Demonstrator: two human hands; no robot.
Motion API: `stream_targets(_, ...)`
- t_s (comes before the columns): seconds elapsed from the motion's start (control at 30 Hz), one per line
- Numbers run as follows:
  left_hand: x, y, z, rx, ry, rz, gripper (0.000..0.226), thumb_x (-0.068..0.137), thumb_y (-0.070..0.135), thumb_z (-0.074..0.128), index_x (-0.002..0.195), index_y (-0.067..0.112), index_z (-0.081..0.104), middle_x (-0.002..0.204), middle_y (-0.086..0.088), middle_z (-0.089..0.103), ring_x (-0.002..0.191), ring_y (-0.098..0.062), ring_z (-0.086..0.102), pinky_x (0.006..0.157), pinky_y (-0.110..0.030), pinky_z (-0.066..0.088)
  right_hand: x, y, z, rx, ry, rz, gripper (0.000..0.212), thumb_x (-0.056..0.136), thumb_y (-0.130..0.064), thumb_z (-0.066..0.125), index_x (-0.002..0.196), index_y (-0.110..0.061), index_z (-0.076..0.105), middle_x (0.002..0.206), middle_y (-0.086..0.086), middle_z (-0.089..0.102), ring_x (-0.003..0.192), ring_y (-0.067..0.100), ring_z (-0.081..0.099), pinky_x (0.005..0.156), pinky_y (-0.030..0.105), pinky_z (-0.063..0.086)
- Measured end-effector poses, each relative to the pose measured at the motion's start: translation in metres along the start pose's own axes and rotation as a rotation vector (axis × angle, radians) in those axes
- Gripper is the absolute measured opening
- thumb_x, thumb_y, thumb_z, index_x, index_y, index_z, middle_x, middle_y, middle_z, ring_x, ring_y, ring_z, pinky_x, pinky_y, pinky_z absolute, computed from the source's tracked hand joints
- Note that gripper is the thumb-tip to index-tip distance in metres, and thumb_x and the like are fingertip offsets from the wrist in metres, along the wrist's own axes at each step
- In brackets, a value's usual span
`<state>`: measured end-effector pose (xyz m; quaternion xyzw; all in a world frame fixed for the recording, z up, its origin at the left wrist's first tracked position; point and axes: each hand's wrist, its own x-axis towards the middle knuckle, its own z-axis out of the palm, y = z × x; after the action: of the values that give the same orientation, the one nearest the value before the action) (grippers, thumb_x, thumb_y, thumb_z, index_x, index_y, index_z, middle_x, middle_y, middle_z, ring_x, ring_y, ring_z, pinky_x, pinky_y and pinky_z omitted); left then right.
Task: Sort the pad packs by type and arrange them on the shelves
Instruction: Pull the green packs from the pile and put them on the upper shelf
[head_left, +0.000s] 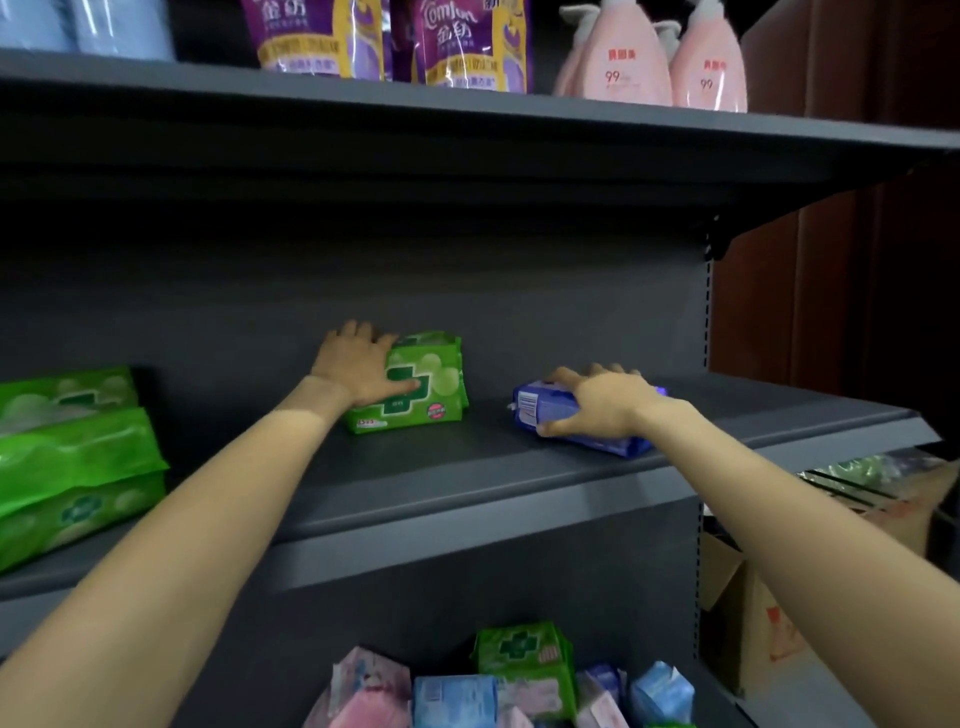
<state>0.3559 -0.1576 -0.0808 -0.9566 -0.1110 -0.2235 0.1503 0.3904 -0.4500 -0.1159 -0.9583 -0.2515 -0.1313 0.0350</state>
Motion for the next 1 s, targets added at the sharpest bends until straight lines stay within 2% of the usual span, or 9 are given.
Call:
stream_targets(0.1, -0.001, 0.002, -0.004, -0.008, 0.150, 0.084, 0.074, 0.076, 0.076, 0.050, 0.126, 0.022, 0.046, 0.138, -0.010, 0.039, 0.129, -0.028, 0.032, 0.107, -0.047, 0.023, -0.003, 0.007, 0.004, 0.038, 0.070, -0.092, 0.065, 0.084, -0.063, 0.052, 0.141, -0.044, 0.029, 0.141, 0.010, 0.041, 0.128, 0.036, 0.037, 0.105, 0.047, 0.028)
stream_targets(0.2, -0.006, 0.006, -0.005, -0.094, 0.081, 0.123, 0.062, 0.070, 0.065, 0.069, 0.105, 0.022, 0.040, 0.137, -0.010, 0.035, 0.126, -0.030, 0.034, 0.104, -0.052, 0.027, -0.007, 0.009, 0.003, 0.074, 0.058, -0.095, 0.063, 0.084, -0.065, 0.052, 0.140, -0.051, 0.028, 0.141, 0.004, 0.041, 0.127, 0.036, 0.040, 0.107, 0.051, 0.026)
stream_targets(0.4, -0.016, 0.018, -0.012, 0.023, 0.142, 0.078, 0.106, 0.063, 0.057, 0.079, 0.144, 0.014, 0.025, 0.139, -0.012, 0.033, 0.130, -0.030, 0.029, 0.105, -0.051, 0.026, -0.026, -0.003, 0.010, -0.034, 0.364, -0.038, 0.057, 0.086, -0.062, 0.049, 0.139, -0.049, 0.032, 0.138, 0.007, 0.042, 0.115, 0.036, 0.047, 0.096, 0.044, 0.031)
stream_targets(0.53, -0.040, 0.023, -0.017, 0.086, 0.200, 0.108, 0.094, 0.066, 0.058, 0.075, 0.138, 0.010, 0.039, 0.138, -0.012, 0.032, 0.129, -0.030, 0.027, 0.107, -0.045, 0.025, -0.055, -0.012, 0.018, 0.089, 0.636, -0.033, 0.057, 0.084, -0.057, 0.057, 0.137, -0.042, 0.041, 0.140, 0.004, 0.041, 0.110, 0.036, 0.047, 0.089, 0.042, 0.032)
stream_targets(0.67, -0.082, 0.029, -0.035, -0.248, 0.450, 0.117, 0.086, 0.061, 0.053, 0.081, 0.129, 0.011, 0.048, 0.132, -0.010, 0.050, 0.122, -0.032, 0.044, 0.103, -0.040, 0.028, -0.087, -0.015, 0.017, 0.198, 0.823, -0.062, 0.058, 0.080, -0.058, 0.054, 0.132, -0.035, 0.049, 0.137, 0.006, 0.046, 0.103, 0.037, 0.051, 0.084, 0.043, 0.035)
stream_targets(0.77, -0.126, 0.049, -0.064, -0.476, 0.639, 0.094, 0.082, 0.058, 0.050, 0.084, 0.121, 0.008, 0.052, 0.114, -0.008, 0.060, 0.102, -0.028, 0.054, 0.092, -0.037, 0.035, -0.127, -0.019, 0.014, 0.393, 0.854, -0.065, 0.062, 0.081, -0.062, 0.050, 0.136, -0.034, 0.043, 0.140, 0.003, 0.041, 0.110, 0.031, 0.049, 0.087, 0.040, 0.034)
stream_targets(0.87, -0.165, 0.072, -0.084, -0.635, 0.592, 0.103, 0.084, 0.059, 0.056, 0.083, 0.122, 0.011, 0.048, 0.114, -0.001, 0.056, 0.104, -0.020, 0.050, 0.085, -0.031, 0.037, -0.172, -0.021, 0.022, 0.706, 0.869, -0.130, 0.064, 0.081, -0.059, 0.051, 0.137, -0.031, 0.038, 0.136, 0.000, 0.039, 0.116, 0.017, 0.046, 0.097, 0.038, 0.039)
stream_targets(0.97, -0.205, 0.093, -0.085, -0.656, 0.523, 0.131, 0.087, 0.059, 0.064, 0.076, 0.124, 0.014, 0.045, 0.115, 0.005, 0.052, 0.106, -0.016, 0.049, 0.080, -0.029, 0.036, -0.211, -0.012, 0.045, 0.995, 0.769, -0.164, 0.073, 0.076, -0.048, 0.065, 0.139, -0.028, 0.032, 0.135, -0.001, 0.036, 0.120, -0.005, 0.039, 0.103, 0.019, 0.034)
stream_targets(1.0, -0.221, 0.100, -0.081, -0.651, 0.510, 0.146, 0.088, 0.059, 0.067, 0.074, 0.124, 0.014, 0.045, 0.113, 0.006, 0.051, 0.105, -0.015, 0.048, 0.079, -0.027, 0.035, -0.223, -0.007, 0.056, 1.059, 0.709, -0.167, 0.080, 0.074, -0.045, 0.069, 0.141, -0.027, 0.029, 0.138, 0.001, 0.035, 0.126, -0.004, 0.037, 0.108, 0.024, 0.034)
